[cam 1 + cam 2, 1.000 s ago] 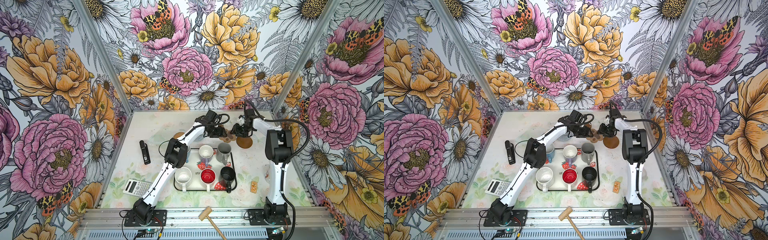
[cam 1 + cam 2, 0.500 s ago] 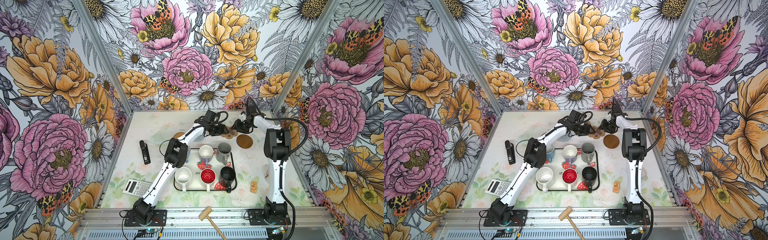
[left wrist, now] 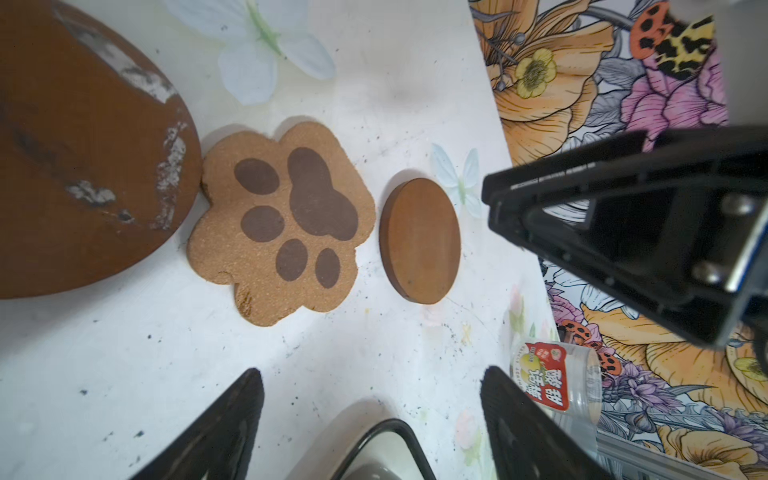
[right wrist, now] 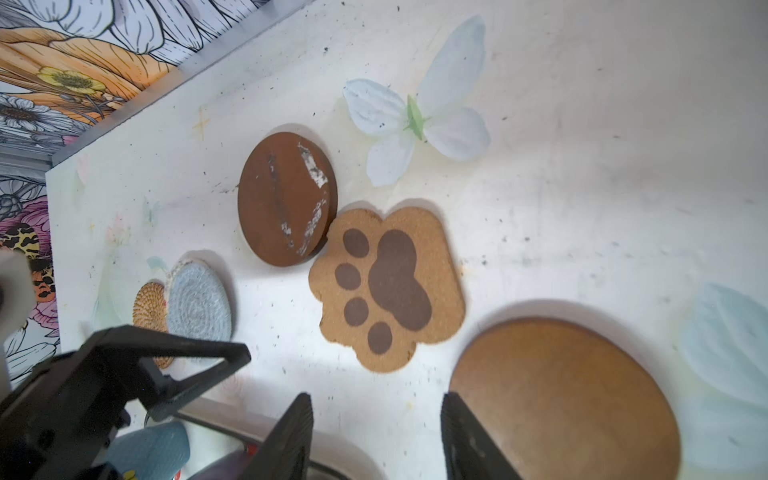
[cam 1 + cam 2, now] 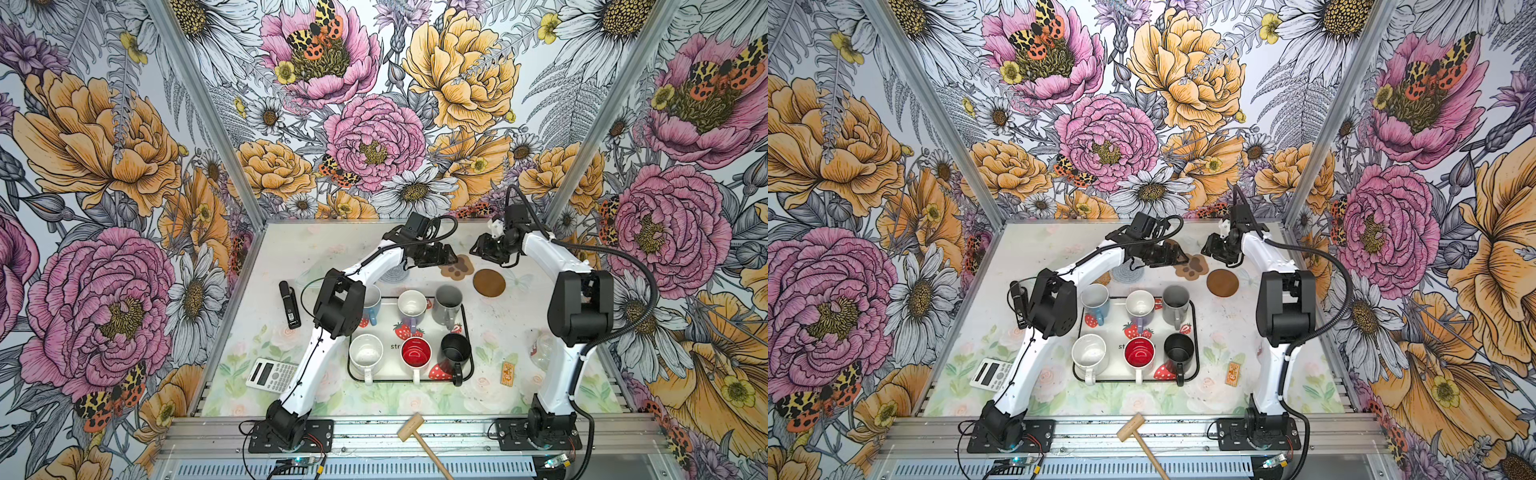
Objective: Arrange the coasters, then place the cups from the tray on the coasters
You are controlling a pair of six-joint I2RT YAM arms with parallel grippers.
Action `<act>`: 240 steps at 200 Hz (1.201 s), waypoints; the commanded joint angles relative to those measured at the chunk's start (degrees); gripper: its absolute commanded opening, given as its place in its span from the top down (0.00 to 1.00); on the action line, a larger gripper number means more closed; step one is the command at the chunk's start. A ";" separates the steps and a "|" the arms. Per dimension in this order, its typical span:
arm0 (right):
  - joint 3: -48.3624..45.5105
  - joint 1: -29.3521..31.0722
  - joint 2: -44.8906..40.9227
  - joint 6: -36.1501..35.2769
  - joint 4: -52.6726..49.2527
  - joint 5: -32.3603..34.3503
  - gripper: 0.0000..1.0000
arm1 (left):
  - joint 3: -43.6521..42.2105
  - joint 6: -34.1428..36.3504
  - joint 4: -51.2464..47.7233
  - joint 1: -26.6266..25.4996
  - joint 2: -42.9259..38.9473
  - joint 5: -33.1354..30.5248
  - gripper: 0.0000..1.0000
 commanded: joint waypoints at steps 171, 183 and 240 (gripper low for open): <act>-28.54 -1.36 -6.94 2.76 8.91 8.00 1.00 | -29.10 7.98 -0.99 4.34 -27.90 -22.85 0.26; -28.15 -1.76 -5.84 2.89 9.15 8.28 1.00 | -29.28 7.97 -0.99 3.92 -27.81 -23.00 0.26; -26.20 -4.30 -2.52 2.45 9.69 8.41 1.00 | -30.50 7.21 -0.99 3.30 -27.35 -24.04 0.26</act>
